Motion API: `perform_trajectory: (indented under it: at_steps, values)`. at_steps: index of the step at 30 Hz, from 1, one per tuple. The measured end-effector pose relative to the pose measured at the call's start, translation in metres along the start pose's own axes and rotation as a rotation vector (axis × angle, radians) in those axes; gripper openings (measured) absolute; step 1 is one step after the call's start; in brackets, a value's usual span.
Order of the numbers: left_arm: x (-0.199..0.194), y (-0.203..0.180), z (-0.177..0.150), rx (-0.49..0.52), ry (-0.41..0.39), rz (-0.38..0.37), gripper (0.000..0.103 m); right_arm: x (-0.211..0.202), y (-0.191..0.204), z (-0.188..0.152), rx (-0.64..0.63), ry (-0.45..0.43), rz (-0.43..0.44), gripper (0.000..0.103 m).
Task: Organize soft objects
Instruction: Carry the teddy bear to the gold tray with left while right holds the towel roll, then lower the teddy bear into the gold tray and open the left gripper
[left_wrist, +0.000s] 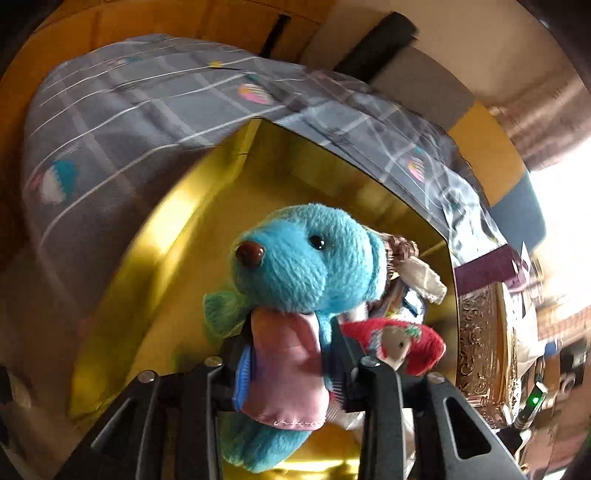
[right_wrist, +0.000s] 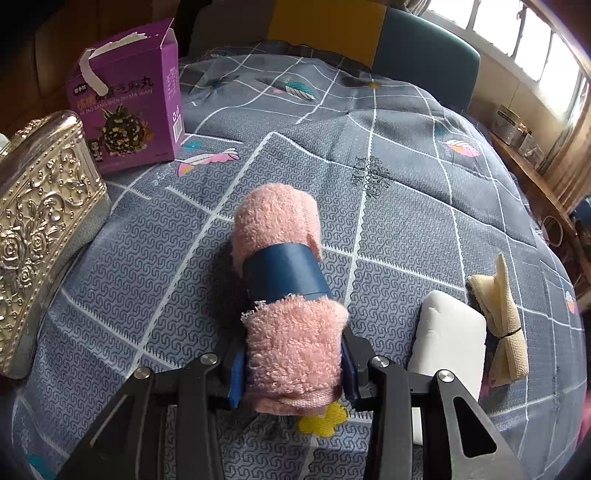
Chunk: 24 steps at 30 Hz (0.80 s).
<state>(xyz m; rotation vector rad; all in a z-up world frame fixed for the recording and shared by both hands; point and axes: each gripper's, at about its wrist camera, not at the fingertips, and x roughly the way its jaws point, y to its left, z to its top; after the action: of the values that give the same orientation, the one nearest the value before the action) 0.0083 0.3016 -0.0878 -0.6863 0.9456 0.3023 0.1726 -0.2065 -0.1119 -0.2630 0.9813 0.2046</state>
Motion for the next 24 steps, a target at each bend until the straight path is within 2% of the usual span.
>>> perform_trajectory:
  at_steps: [2, 4, 10, 14, 18, 22, 23, 24]
  values:
    - [0.014, -0.006, 0.001, 0.012, 0.027, 0.062, 0.04, 0.0, 0.0, 0.0, -0.002, 0.0, 0.0, 0.04]
    - [0.025, -0.012, 0.002, 0.052, 0.047, 0.094, 0.043, -0.001, 0.0, -0.001, -0.003, 0.001, 0.001, 0.04]
    - [0.015, -0.021, -0.01, 0.157, -0.037, 0.279, 0.046, -0.001, 0.0, -0.001, -0.002, 0.002, 0.003, 0.041]
    - [0.007, -0.024, -0.019, 0.209, -0.074, 0.312, 0.05, -0.001, 0.0, 0.0, -0.002, 0.003, 0.002, 0.041]
    - [0.013, -0.026, -0.015, 0.224, -0.039, 0.289, 0.058, -0.001, 0.0, 0.0, 0.0, 0.006, 0.001, 0.041]
    - [0.002, -0.036, -0.014, 0.258, -0.092, 0.292, 0.059, -0.001, -0.002, 0.001, 0.015, 0.013, 0.005, 0.042]
    - [-0.002, -0.039, -0.015, 0.266, -0.108, 0.29, 0.059, -0.001, -0.004, 0.001, 0.024, 0.016, 0.003, 0.043]
    - [-0.005, -0.041, -0.016, 0.275, -0.12, 0.288, 0.059, -0.001, -0.006, 0.001, 0.032, 0.019, -0.007, 0.05]
